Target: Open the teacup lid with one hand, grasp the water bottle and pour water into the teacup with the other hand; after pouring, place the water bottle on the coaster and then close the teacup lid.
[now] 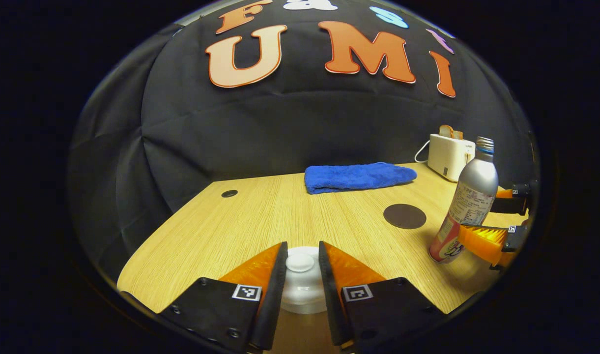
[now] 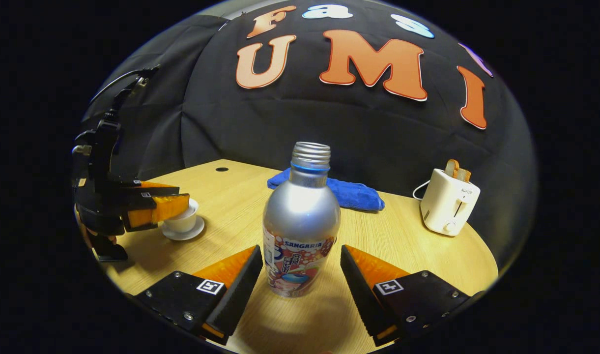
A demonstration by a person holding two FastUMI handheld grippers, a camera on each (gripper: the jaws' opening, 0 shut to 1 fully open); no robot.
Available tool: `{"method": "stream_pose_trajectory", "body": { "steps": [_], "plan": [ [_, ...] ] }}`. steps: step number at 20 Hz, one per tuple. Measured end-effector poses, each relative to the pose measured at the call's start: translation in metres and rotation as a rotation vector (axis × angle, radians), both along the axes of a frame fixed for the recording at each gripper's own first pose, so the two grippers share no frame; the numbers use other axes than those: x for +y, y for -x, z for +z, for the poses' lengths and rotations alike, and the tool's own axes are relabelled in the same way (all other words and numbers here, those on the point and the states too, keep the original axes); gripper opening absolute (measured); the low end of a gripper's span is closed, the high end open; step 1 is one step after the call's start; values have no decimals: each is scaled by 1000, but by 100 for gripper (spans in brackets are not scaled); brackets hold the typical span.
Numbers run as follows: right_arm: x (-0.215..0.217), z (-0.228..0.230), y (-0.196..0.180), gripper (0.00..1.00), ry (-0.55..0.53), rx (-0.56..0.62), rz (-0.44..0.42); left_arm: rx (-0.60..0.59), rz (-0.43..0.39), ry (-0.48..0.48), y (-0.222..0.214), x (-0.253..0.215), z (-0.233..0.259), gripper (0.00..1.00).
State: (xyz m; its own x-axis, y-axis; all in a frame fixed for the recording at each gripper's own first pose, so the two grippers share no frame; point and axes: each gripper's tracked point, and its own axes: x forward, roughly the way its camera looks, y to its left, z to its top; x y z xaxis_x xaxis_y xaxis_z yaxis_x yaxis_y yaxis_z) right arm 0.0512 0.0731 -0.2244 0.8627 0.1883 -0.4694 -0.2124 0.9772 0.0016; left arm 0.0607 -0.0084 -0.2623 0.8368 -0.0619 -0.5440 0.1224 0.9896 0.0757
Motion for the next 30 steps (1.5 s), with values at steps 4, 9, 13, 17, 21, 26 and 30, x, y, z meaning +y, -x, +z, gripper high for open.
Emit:
{"method": "stream_pose_trajectory", "body": {
  "steps": [4,9,13,17,21,26,30],
  "plan": [
    [3,-6,0,96,-14,26,5,-14,20,5,-3,3,1,29],
    [6,-9,-3,84,-37,49,8,-58,38,42,-5,4,11,32],
    [7,-8,-4,75,-31,74,2,-88,60,54,-4,11,22,32],
    [-1,3,-5,78,56,52,-2,-110,78,62,4,27,35,32],
    [-10,19,-8,78,208,12,17,-127,104,47,16,49,45,32],
    [-12,31,-20,78,377,-17,39,-145,134,26,30,75,54,33],
    [-6,39,-27,78,529,-40,73,-161,158,25,40,94,61,32]
  ]
}}
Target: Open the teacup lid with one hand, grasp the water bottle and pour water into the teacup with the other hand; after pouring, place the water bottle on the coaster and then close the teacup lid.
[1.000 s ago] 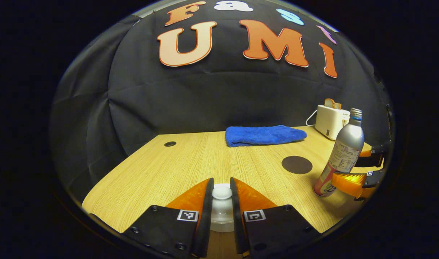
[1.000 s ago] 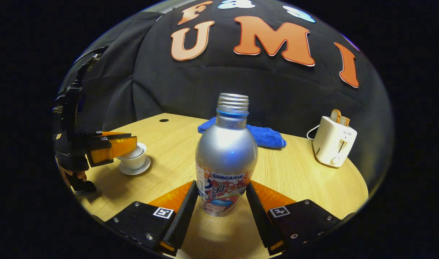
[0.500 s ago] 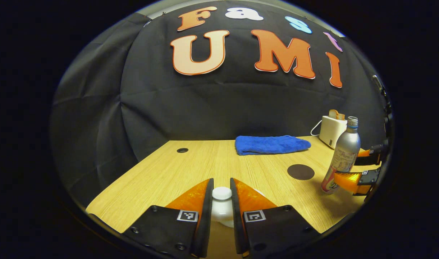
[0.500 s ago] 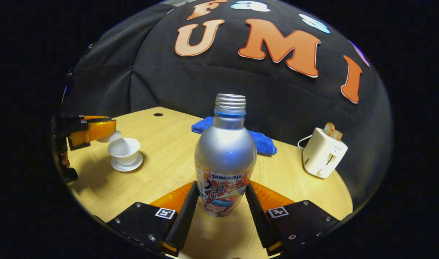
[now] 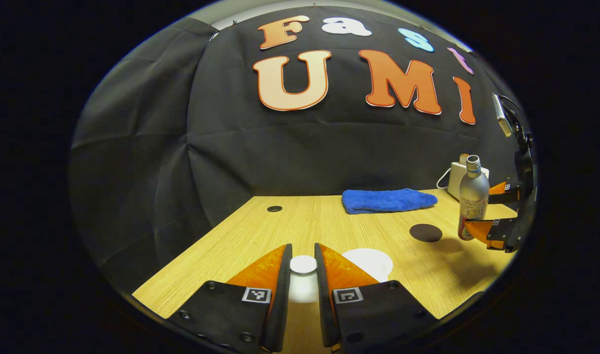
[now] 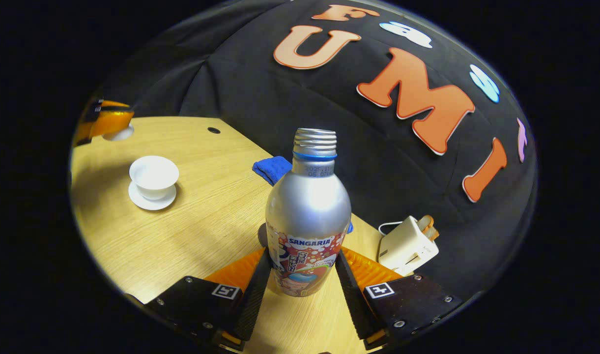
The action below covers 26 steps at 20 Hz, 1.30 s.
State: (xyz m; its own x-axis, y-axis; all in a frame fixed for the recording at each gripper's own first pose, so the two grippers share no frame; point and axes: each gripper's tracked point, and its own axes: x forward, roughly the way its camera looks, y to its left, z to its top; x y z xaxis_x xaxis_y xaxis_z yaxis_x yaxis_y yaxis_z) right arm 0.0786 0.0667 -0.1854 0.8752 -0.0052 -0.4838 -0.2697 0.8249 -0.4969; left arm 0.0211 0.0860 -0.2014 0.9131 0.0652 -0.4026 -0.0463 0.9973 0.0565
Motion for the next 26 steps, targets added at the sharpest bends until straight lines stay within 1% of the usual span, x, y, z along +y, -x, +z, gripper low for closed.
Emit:
{"method": "stream_pose_trajectory", "body": {
  "steps": [3,4,5,8,13,19,22,26],
  "plan": [
    [9,6,-10,78,111,-27,39,-1,17,7,9,16,1,32],
    [12,7,-13,77,140,-31,54,0,24,4,11,21,-1,29],
    [16,8,-15,77,167,-37,70,1,31,3,12,26,-2,32],
    [30,10,-20,77,250,-52,124,-3,48,9,18,39,0,32],
    [40,12,-31,77,438,-78,203,-8,63,18,27,52,1,32],
    [49,10,-41,77,603,-80,290,-5,76,30,34,60,-3,32],
    [53,9,-42,77,653,-76,322,-14,85,39,36,65,1,32],
    [68,20,-55,77,758,-127,373,-13,95,45,38,73,-1,32]
  ]
}}
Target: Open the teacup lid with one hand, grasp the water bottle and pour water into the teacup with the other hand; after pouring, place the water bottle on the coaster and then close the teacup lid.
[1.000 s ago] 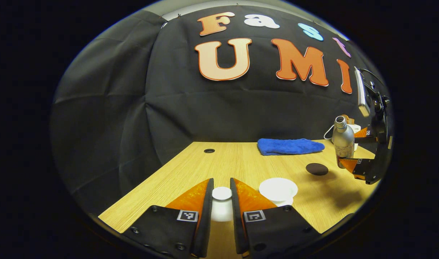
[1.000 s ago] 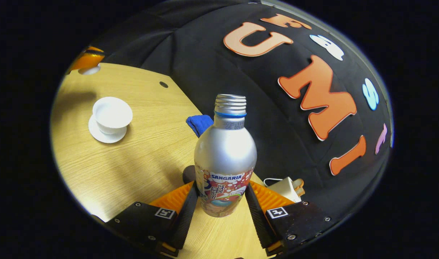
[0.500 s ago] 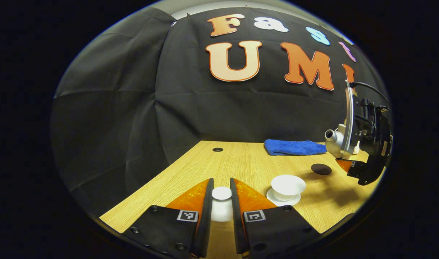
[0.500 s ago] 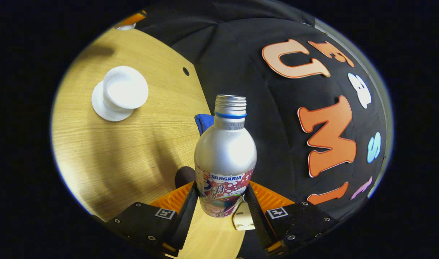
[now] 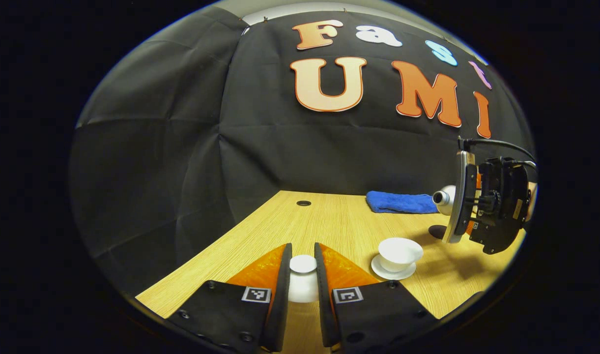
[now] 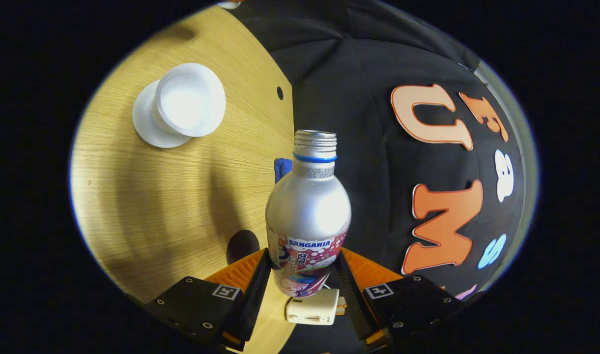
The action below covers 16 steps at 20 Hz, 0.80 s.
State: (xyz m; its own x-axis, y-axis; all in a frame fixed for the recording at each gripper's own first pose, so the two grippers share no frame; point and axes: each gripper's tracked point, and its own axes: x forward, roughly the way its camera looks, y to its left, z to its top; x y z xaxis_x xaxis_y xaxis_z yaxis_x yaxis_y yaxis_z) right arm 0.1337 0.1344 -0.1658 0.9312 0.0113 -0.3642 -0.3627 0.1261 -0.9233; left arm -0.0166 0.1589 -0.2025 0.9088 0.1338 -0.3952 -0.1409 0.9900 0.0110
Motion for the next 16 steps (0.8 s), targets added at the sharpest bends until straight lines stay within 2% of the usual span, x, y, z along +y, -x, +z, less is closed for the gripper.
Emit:
{"method": "stream_pose_trajectory", "body": {
  "steps": [16],
  "plan": [
    [32,37,-20,77,293,-186,188,-6,6,-4,3,10,0,32]
  ]
}}
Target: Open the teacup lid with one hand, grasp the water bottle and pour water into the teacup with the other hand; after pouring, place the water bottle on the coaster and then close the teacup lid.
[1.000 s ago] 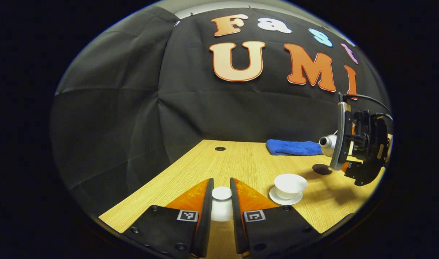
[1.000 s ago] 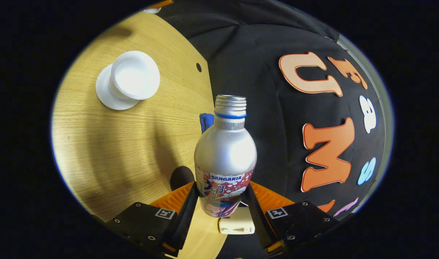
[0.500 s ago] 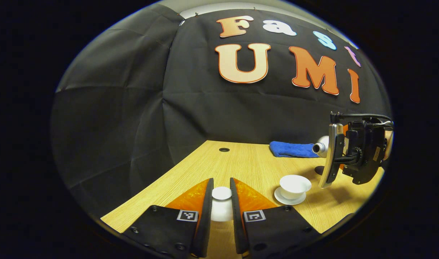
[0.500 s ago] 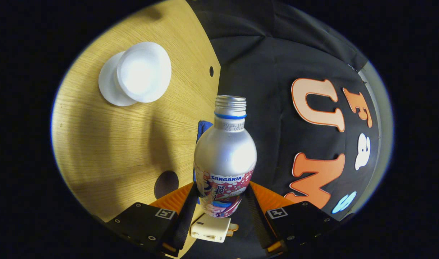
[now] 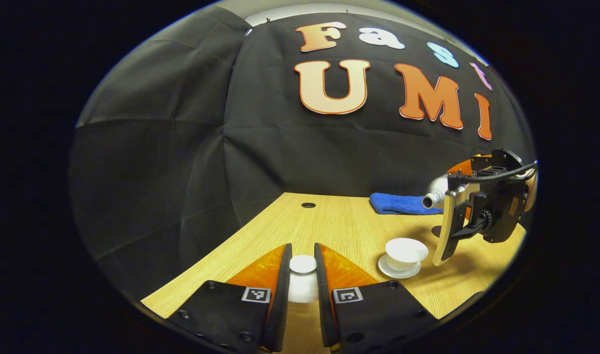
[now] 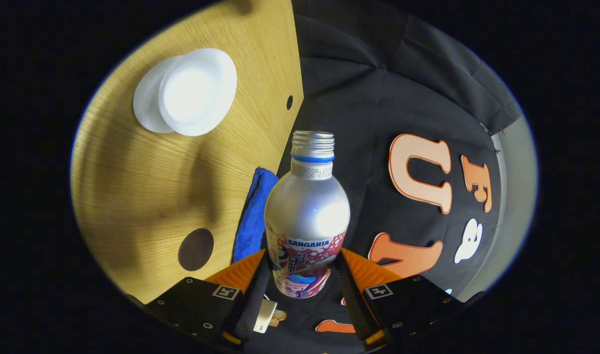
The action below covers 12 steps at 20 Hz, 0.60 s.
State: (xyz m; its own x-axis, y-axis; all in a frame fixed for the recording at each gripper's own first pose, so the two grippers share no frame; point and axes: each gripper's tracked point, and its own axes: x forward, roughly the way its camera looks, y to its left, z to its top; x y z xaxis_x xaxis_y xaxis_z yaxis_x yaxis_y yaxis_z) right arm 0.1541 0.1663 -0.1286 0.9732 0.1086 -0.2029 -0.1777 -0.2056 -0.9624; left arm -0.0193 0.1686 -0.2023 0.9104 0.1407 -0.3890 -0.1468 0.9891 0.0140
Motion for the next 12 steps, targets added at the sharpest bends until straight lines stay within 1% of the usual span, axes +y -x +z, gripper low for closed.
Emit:
{"method": "stream_pose_trajectory", "body": {
  "steps": [2,12],
  "plan": [
    [2,0,1,77,35,-17,18,1,-2,2,0,0,1,32],
    [2,4,-3,77,80,-66,49,2,-4,-8,0,2,0,32]
  ]
}}
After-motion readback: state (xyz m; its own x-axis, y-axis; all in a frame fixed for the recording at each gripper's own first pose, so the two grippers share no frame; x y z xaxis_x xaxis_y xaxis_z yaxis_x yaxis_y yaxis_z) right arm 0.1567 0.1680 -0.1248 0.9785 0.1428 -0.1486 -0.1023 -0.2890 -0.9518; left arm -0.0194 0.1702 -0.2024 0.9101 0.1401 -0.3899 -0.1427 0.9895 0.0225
